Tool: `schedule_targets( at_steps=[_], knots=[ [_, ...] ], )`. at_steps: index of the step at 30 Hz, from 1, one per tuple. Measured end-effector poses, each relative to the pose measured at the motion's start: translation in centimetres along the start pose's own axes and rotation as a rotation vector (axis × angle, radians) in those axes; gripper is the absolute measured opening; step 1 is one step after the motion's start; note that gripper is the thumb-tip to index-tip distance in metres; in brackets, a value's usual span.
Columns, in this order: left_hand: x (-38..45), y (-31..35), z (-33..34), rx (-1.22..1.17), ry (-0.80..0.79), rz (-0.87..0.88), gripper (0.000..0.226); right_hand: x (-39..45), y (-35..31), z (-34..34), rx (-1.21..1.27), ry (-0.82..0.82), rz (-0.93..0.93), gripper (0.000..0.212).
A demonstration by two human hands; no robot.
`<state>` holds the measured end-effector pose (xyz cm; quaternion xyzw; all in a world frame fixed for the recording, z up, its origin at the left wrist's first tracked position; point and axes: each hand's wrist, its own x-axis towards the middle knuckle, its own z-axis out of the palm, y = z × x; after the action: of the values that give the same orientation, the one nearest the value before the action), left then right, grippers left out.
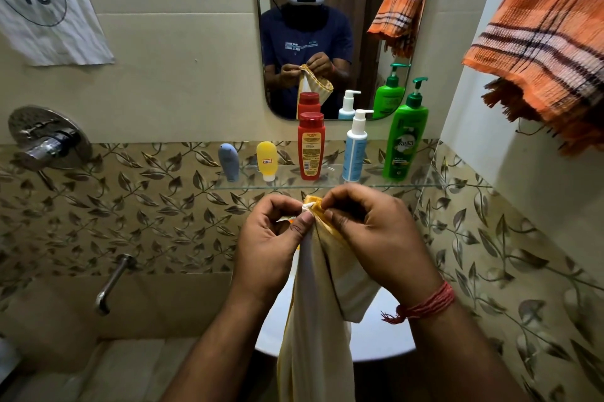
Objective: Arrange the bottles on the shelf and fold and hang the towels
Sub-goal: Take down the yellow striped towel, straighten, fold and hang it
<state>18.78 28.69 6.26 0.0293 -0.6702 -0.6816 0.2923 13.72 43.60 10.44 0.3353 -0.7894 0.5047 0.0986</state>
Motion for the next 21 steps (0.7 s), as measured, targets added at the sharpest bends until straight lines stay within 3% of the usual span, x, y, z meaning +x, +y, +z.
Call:
schedule_targets(
  at_steps=[14,21],
  knots=[
    [0.12,-0.22,0.27,-0.047,-0.053,0.008,0.007,0.61,-0.15,-0.57,-0.204,-0.076,-0.074,0.017],
    [0.11,-0.35,0.46,-0.053,-0.068,0.006,0.010,0.78,0.06,-0.32,-0.150,-0.051,-0.034,0.014]
  ],
)
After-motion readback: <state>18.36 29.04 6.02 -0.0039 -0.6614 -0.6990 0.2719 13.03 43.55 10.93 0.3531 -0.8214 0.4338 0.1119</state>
